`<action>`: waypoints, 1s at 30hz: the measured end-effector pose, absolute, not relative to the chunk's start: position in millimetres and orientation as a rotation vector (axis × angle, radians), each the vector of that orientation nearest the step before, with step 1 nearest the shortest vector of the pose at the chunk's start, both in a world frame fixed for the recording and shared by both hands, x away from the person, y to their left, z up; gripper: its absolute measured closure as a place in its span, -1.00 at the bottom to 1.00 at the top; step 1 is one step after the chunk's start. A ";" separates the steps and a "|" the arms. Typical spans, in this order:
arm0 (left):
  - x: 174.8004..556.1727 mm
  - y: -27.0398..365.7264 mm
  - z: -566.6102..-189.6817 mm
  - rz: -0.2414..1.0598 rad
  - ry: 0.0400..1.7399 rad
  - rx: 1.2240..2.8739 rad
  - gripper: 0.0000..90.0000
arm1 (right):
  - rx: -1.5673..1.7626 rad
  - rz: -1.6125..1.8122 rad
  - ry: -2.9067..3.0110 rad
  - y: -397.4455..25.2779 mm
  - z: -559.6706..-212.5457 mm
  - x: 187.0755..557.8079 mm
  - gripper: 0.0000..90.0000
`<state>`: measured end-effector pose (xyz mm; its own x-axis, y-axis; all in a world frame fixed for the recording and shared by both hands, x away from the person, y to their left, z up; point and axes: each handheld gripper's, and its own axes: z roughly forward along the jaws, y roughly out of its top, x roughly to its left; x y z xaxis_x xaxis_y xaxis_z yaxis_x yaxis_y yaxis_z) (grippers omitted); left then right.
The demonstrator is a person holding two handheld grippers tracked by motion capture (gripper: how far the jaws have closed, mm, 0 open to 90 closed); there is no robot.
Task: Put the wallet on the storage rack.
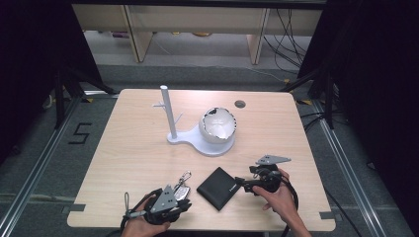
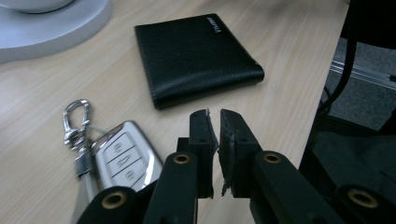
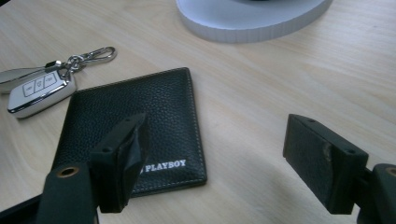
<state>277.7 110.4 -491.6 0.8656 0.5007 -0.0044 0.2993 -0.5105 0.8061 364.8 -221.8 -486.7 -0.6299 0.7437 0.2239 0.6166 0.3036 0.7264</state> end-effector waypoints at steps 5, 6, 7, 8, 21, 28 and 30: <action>283.5 96.6 -494.7 0.264 0.548 2.181 0.93 | 1.278 1.244 2.434 -216.4 -486.5 366.4 -0.45; 284.4 92.7 -495.9 0.270 0.550 2.170 0.94 | 1.279 1.251 2.449 -213.7 -487.0 367.2 -0.44; 286.4 87.3 -497.6 0.266 0.553 2.158 0.95 | 1.286 1.252 2.460 -212.0 -487.3 367.7 -0.44; 288.2 85.4 -497.1 0.264 0.554 2.187 0.95 | 1.272 1.274 2.466 -210.6 -488.5 368.7 -0.43; 301.2 65.3 -504.5 0.276 0.545 2.265 0.96 | 1.322 1.277 2.554 -196.8 -499.9 381.5 -0.31; 302.8 61.5 -506.3 0.259 0.557 2.282 0.96 | 1.306 1.254 2.571 -193.2 -502.7 386.4 -0.25; 303.8 60.5 -506.7 0.256 0.543 2.298 0.96 | 1.319 1.280 2.590 -190.8 -504.0 387.6 -0.23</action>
